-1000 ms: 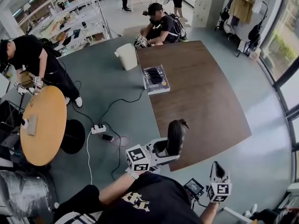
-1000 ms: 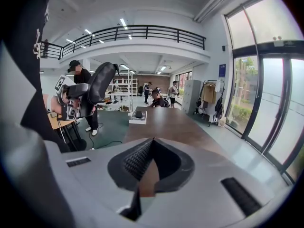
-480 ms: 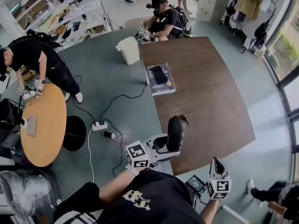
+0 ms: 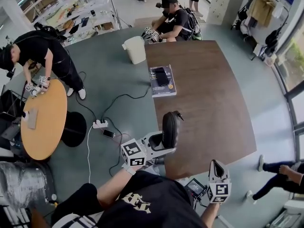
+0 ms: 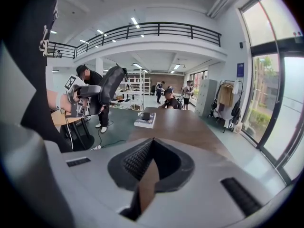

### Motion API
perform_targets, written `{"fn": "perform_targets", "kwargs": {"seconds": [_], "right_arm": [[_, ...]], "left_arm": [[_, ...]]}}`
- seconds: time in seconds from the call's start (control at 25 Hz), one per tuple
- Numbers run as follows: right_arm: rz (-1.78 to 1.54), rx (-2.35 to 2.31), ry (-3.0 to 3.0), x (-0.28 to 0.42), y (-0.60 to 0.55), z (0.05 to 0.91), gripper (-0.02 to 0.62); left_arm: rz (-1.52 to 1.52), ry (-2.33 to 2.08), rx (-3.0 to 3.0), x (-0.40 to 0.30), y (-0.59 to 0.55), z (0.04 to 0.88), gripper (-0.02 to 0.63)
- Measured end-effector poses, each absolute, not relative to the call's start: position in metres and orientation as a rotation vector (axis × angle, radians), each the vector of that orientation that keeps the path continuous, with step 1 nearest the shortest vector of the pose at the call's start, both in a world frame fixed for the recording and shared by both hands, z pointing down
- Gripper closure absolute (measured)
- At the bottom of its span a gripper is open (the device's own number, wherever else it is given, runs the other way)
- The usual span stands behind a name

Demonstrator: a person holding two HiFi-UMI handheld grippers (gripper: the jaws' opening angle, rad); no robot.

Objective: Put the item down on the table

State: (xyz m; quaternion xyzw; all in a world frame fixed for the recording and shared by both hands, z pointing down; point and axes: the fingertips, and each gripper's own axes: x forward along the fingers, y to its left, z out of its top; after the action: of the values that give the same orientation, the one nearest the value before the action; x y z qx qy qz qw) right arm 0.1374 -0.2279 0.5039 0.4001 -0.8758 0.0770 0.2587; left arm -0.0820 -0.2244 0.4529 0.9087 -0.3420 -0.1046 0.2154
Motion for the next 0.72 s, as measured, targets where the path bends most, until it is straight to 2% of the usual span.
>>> {"fn": "perform_targets", "kwargs": {"seconds": [0.32,0.72], "right_arm": [[0.223,0.976,-2.458,0.186,-0.256,0.504,0.606],[0.220,0.971,-2.450,0.227,-0.264,0.510,0.606]], "left_arm": [[-0.300,-1.033,2.494,-0.009,-0.238,0.451,0.284],[-0.061,-1.024,2.521,0.043,-0.251,0.484,0.284]]}}
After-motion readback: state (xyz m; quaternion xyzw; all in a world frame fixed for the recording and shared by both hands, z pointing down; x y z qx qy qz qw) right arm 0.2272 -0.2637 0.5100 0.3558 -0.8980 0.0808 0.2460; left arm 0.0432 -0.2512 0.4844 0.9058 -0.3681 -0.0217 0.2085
